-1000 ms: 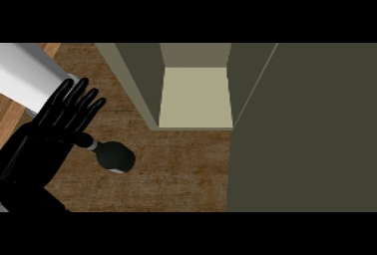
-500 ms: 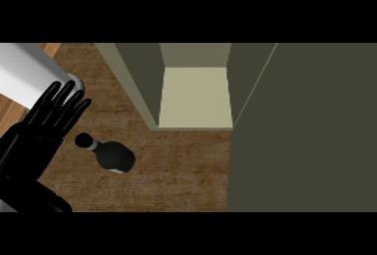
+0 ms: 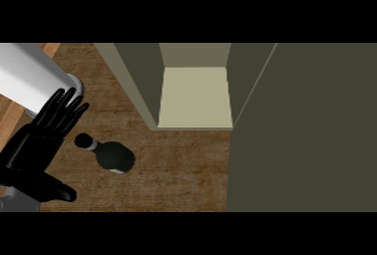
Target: Pick up the wine, place it into the cabinet and close the cabinet
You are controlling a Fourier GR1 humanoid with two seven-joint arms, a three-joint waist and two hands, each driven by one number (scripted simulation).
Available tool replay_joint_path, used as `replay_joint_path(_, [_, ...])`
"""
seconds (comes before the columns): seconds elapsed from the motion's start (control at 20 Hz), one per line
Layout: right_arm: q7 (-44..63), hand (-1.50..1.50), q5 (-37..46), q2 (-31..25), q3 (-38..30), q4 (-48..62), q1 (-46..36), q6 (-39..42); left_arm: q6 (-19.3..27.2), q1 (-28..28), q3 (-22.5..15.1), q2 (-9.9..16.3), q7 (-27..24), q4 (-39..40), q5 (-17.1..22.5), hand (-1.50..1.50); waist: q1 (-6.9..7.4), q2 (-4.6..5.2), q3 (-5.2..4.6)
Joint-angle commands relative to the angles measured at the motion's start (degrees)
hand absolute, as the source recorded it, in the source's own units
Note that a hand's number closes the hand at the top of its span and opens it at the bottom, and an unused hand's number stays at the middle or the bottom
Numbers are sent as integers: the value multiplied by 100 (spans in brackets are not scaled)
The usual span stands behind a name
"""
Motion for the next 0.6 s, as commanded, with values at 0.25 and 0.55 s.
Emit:
replay_joint_path(0.25, [-358,-150,286,173,101,348,-90,97,-645,-343,369,292,-970,1576,-416,-150,3,3,0])
replay_joint_path(0.55, [417,-150,-59,16,0,-417,-48,-45,-771,-418,330,421,-1372,2167,-895,-150,-6,0,-1])
